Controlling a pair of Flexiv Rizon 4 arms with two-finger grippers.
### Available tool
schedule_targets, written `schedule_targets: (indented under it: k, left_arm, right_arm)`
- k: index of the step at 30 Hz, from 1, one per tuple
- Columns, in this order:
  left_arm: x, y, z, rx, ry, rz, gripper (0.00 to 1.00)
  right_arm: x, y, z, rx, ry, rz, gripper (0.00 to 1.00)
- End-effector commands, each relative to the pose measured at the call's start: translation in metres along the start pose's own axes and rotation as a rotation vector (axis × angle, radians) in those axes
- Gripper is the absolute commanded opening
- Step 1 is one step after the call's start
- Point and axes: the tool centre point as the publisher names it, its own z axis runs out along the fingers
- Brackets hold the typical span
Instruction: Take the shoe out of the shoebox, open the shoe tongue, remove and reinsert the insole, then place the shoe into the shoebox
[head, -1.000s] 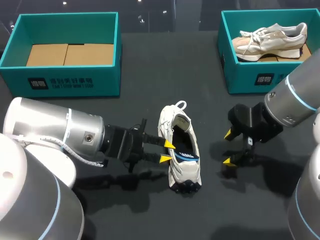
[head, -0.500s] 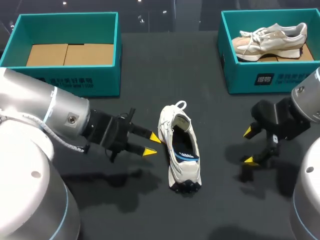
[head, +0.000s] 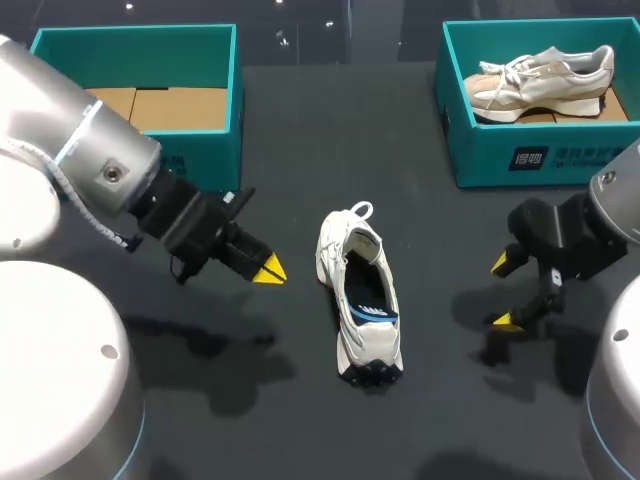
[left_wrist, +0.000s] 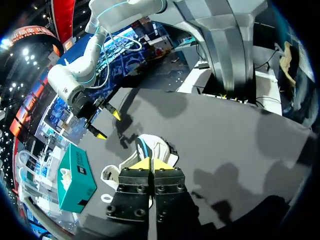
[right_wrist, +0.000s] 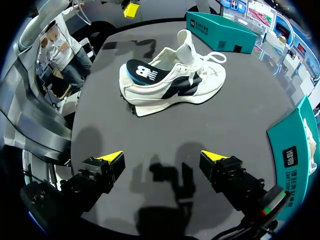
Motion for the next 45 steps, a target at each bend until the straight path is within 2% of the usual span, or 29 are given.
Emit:
schedule_targets:
  k: [1, 2, 4, 6, 18, 24, 30, 38, 45]
  left_arm:
    - [-0.005, 0.000, -0.034, 0.038, 0.198, -0.002, 0.00]
    - [-0.005, 0.000, -0.034, 0.038, 0.198, -0.002, 0.00]
    - [-0.005, 0.000, -0.034, 0.038, 0.198, -0.002, 0.00]
    - [-0.005, 0.000, -0.034, 0.038, 0.198, -0.002, 0.00]
    - [-0.005, 0.000, -0.034, 0.038, 0.198, -0.002, 0.00]
    - [-0.020, 0.002, -0.024, 0.038, 0.303, 0.079, 0.00]
    - [-0.041, 0.007, -0.005, 0.048, 0.390, 0.135, 0.00]
    - [-0.065, 0.004, 0.023, 0.059, 0.508, 0.244, 0.00]
    - [-0.065, 0.004, 0.023, 0.059, 0.508, 0.244, 0.00]
  right_arm:
    - [0.000, -0.010, -0.009, 0.011, -0.020, 0.021, 1.00]
    - [-0.001, -0.015, -0.014, -0.012, -0.027, 0.021, 1.00]
    - [-0.003, -0.022, -0.020, 0.014, -0.046, 0.049, 1.00]
    - [-0.005, -0.028, -0.027, -0.005, -0.053, 0.053, 1.00]
    - [-0.025, -0.045, -0.041, -0.033, -0.032, 0.011, 1.00]
    - [-0.027, -0.049, -0.042, -0.021, -0.026, 0.035, 1.00]
    - [-0.027, -0.049, -0.042, -0.021, -0.026, 0.035, 1.00]
    - [-0.027, -0.049, -0.042, -0.021, -0.026, 0.035, 1.00]
    - [-0.027, -0.049, -0.042, -0.021, -0.026, 0.035, 1.00]
